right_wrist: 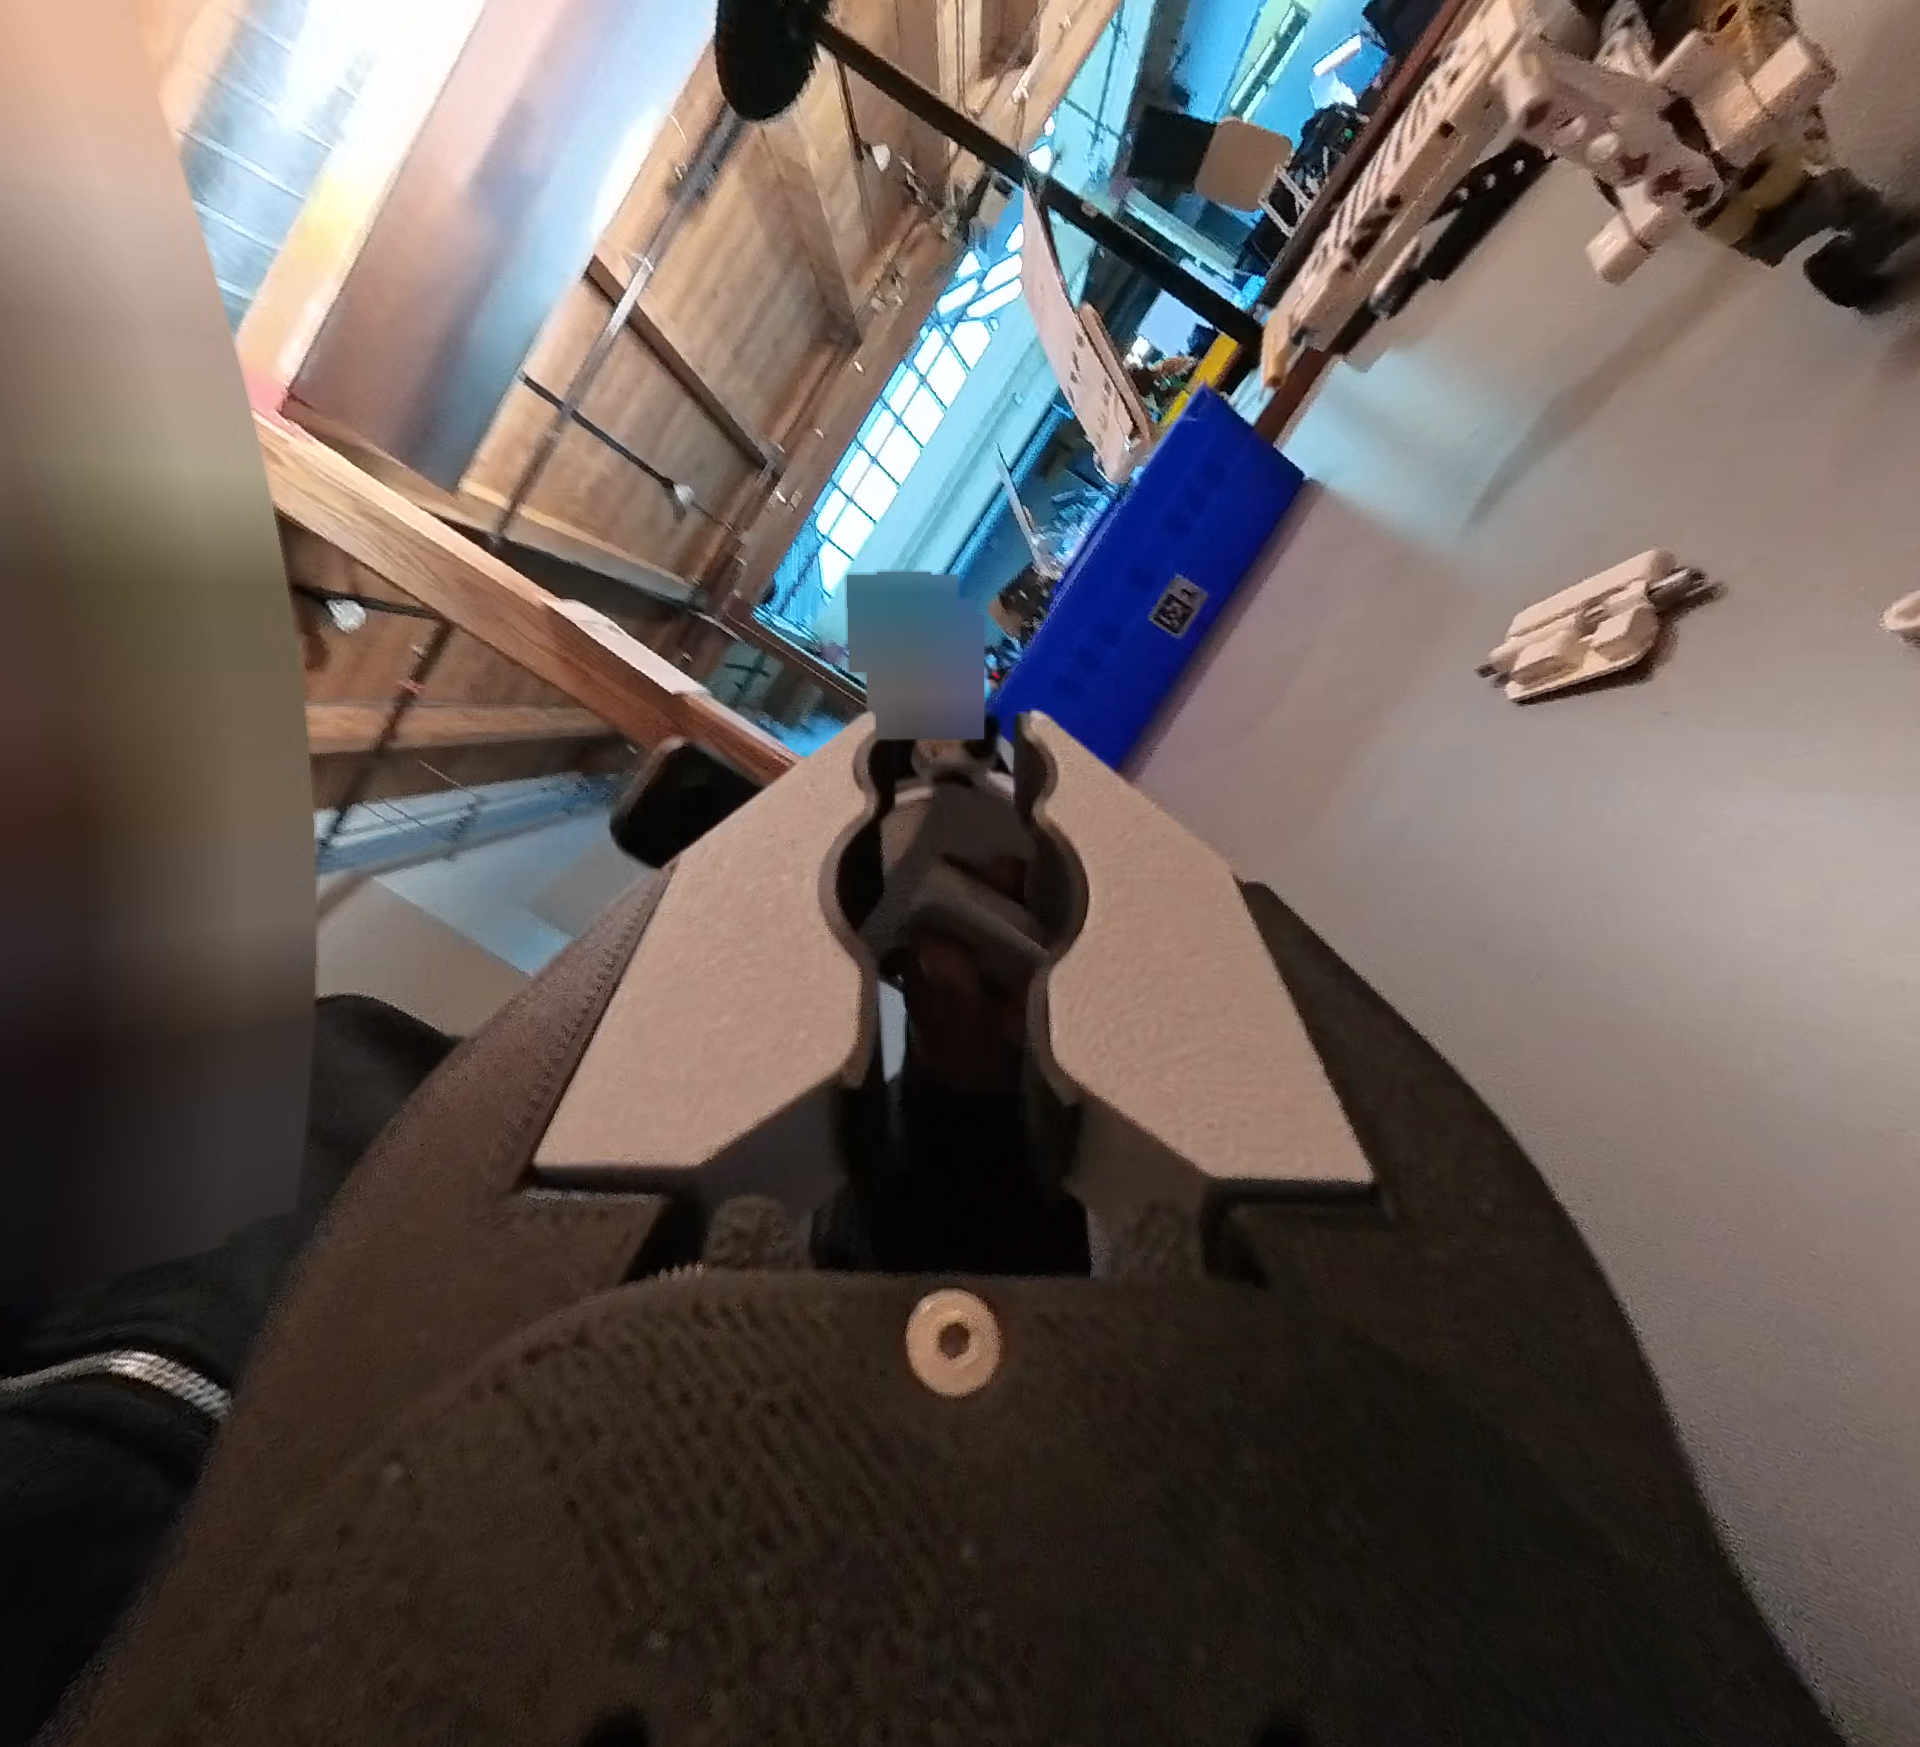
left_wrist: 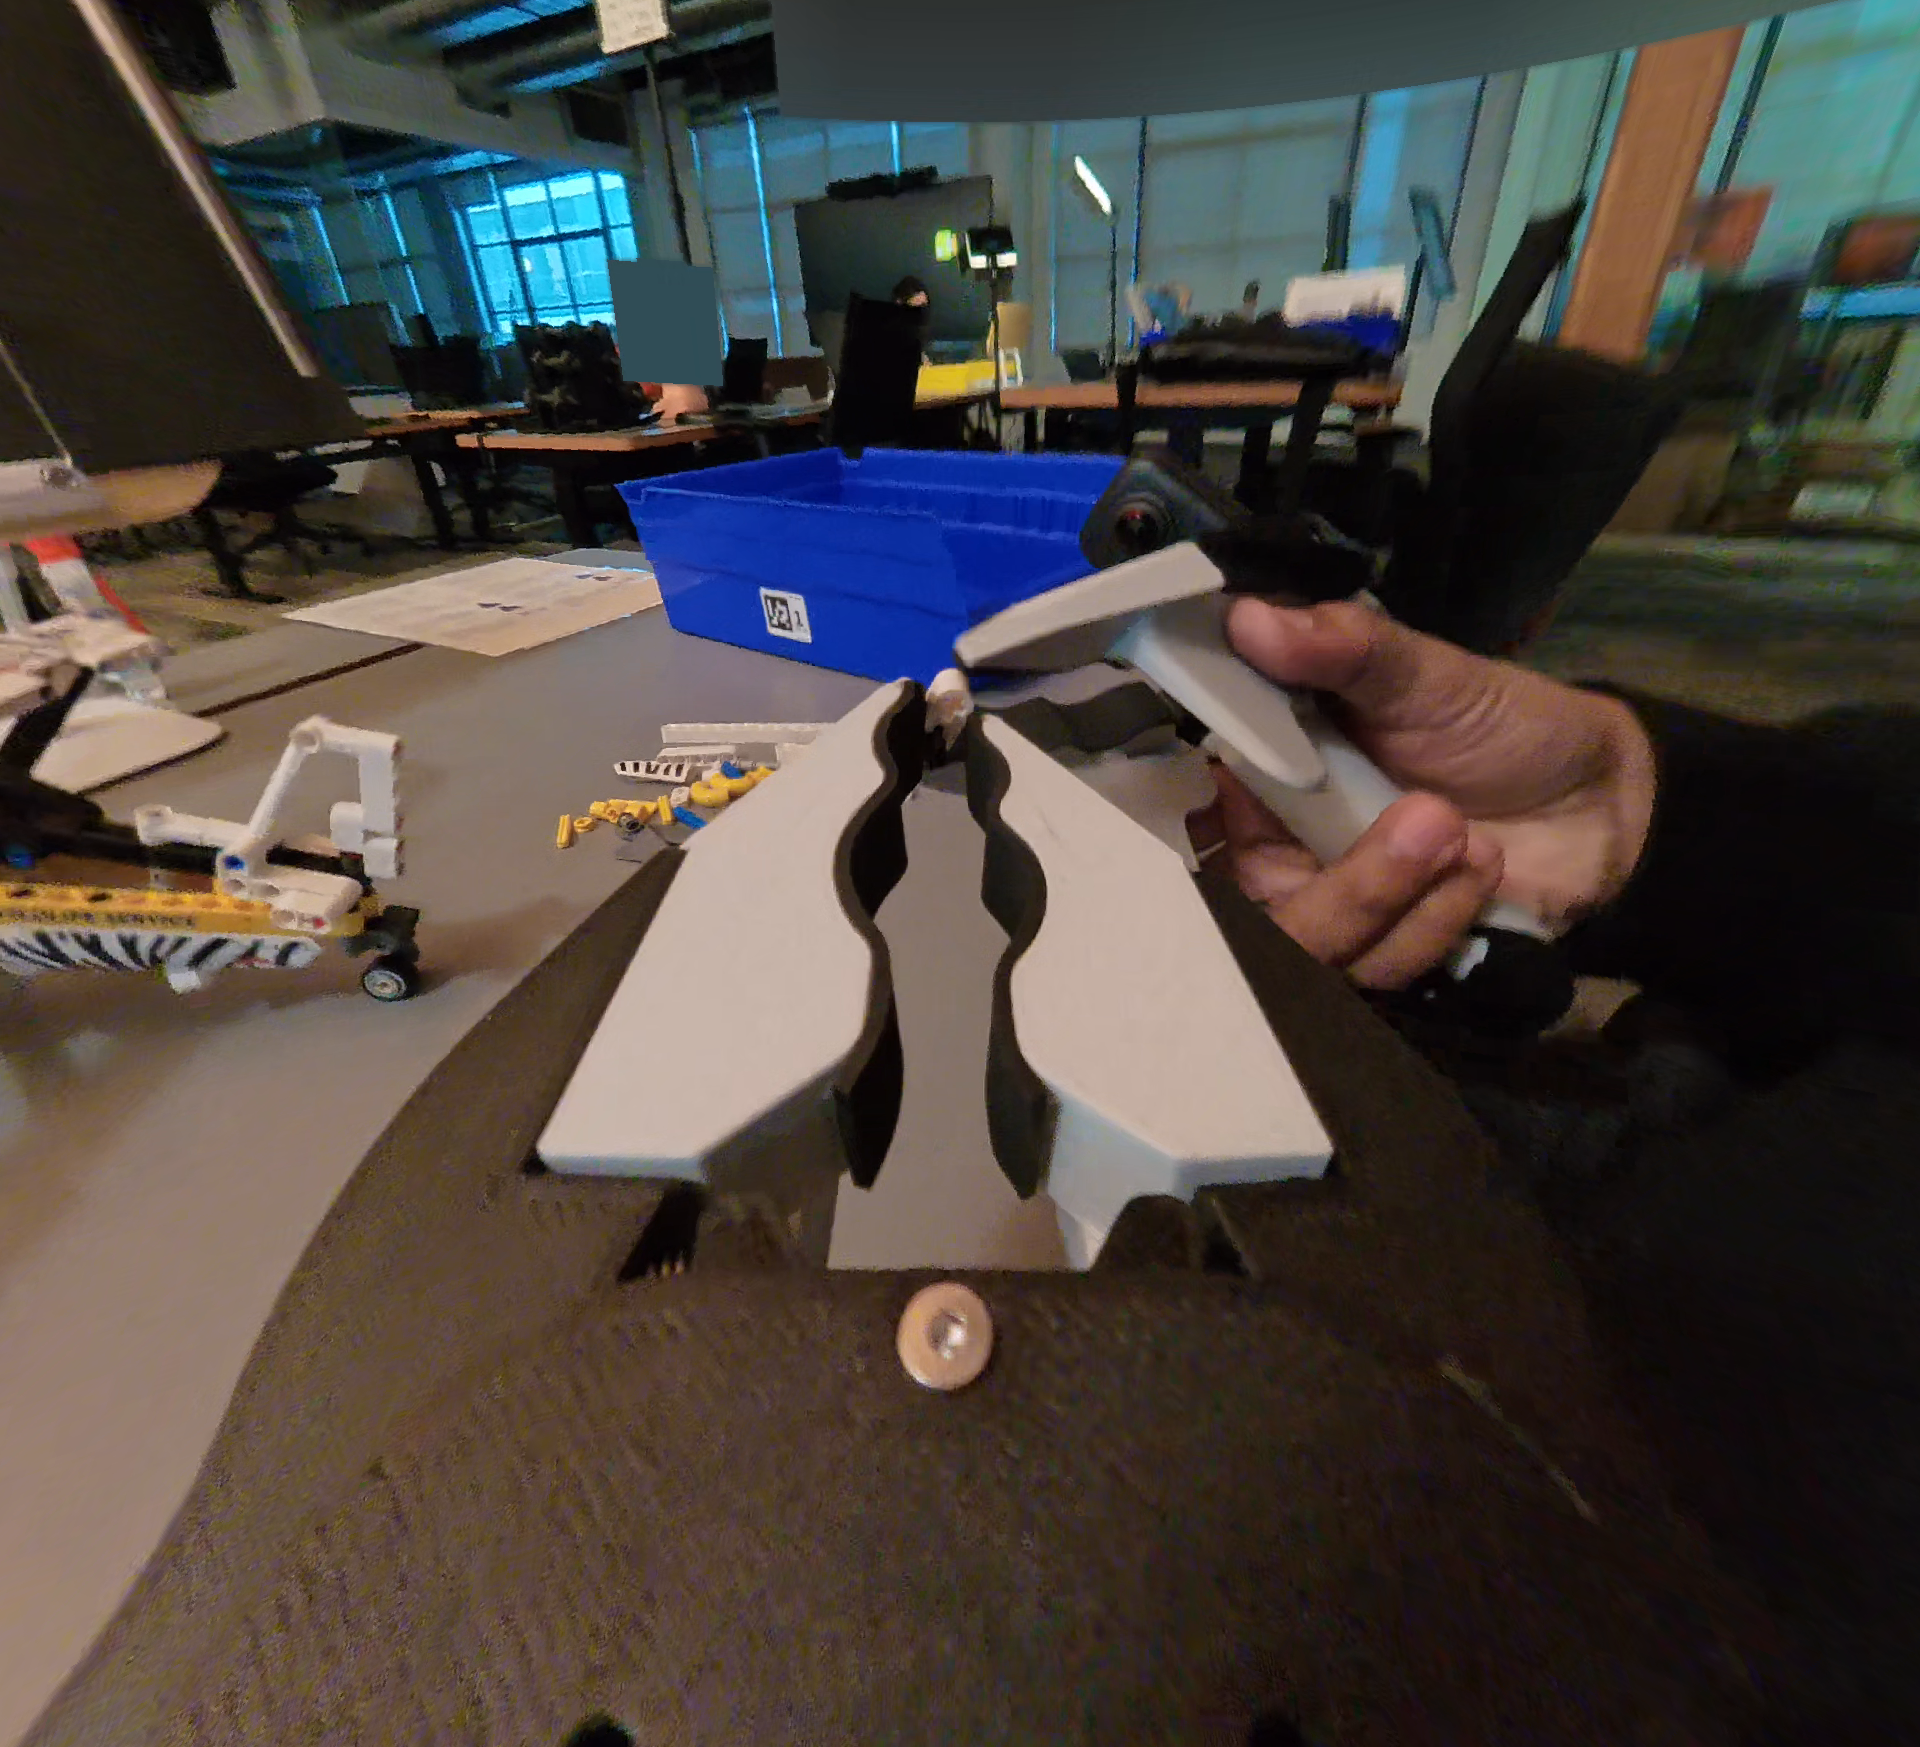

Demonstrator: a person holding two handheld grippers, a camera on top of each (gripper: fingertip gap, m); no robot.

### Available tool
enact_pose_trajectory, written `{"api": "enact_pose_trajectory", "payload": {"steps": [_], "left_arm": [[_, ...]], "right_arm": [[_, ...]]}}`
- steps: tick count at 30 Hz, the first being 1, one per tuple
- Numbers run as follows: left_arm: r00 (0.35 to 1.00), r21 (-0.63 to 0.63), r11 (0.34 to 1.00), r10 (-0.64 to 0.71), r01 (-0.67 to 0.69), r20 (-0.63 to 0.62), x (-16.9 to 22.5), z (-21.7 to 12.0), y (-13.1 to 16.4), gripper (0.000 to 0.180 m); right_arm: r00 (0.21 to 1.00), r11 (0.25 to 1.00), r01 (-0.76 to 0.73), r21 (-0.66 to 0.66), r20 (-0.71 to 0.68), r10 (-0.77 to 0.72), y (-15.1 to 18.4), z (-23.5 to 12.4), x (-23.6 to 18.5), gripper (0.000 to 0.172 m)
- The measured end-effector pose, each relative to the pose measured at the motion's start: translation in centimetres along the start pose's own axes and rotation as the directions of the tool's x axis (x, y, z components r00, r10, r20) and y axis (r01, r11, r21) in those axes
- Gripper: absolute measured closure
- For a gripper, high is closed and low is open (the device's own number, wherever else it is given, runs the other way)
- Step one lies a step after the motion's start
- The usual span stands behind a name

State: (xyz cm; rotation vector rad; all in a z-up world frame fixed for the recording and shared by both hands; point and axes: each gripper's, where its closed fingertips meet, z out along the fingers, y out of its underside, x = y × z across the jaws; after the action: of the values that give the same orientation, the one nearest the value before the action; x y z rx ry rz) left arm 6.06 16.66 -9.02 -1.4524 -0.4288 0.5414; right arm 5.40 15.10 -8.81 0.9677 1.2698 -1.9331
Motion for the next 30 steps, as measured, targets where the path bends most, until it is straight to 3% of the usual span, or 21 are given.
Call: {"api": "enact_pose_trajectory", "payload": {"steps": [2,5,8,11,13,15,26,30], "left_arm": [[0.997,-0.048,0.996,0.08,-0.08,-0.001,0.6,0.4,0.6,0.176],[0.997,-0.07,0.995,0.071,-0.071,-0.002,0.7,0.8,1.0,0.176],[0.998,-0.07,0.995,0.066,-0.066,0.003,0.7,0.9,1.0,0.176],[0.996,-0.051,0.995,0.091,-0.09,0.015,0.7,0.7,0.7,0.176],[0.996,-0.069,0.993,0.092,-0.091,0.013,0.7,0.7,1.1,0.176],[0.997,-0.093,0.993,0.071,-0.068,0.035,0.2,0.7,1.4,0.176],[0.999,-0.037,0.999,-0.039,0.039,0.003,-0.3,0.0,0.8,0.175],[0.986,0.011,0.987,-0.16,0.16,-0.049,-0.5,-0.4,0.4,0.168]], "right_arm": [[0.999,0.999,-0.044,0.029,0.025,0.044,-0.3,-0.3,0.0,0.156],[0.997,0.997,-0.076,0.021,0.026,0.075,-0.4,-0.5,0.5,0.161],[0.999,0.999,-0.051,0.002,0.007,0.051,-0.4,-0.6,0.6,0.159],[0.999,0.999,-0.003,-0.035,-0.049,0.001,-0.1,-0.8,1.2,0.143],[0.998,0.998,0.003,-0.059,-0.056,-0.006,0.2,-0.9,1.3,0.149],[0.999,0.997,-0.008,-0.082,-0.051,0.004,0.7,-0.8,1.2,0.158],[1.0,0.997,0.006,-0.073,-0.016,-0.007,0.8,0.0,0.9,0.159],[1.0,0.998,0.015,-0.059,-0.023,-0.017,0.3,-0.4,1.1,0.159]]}}
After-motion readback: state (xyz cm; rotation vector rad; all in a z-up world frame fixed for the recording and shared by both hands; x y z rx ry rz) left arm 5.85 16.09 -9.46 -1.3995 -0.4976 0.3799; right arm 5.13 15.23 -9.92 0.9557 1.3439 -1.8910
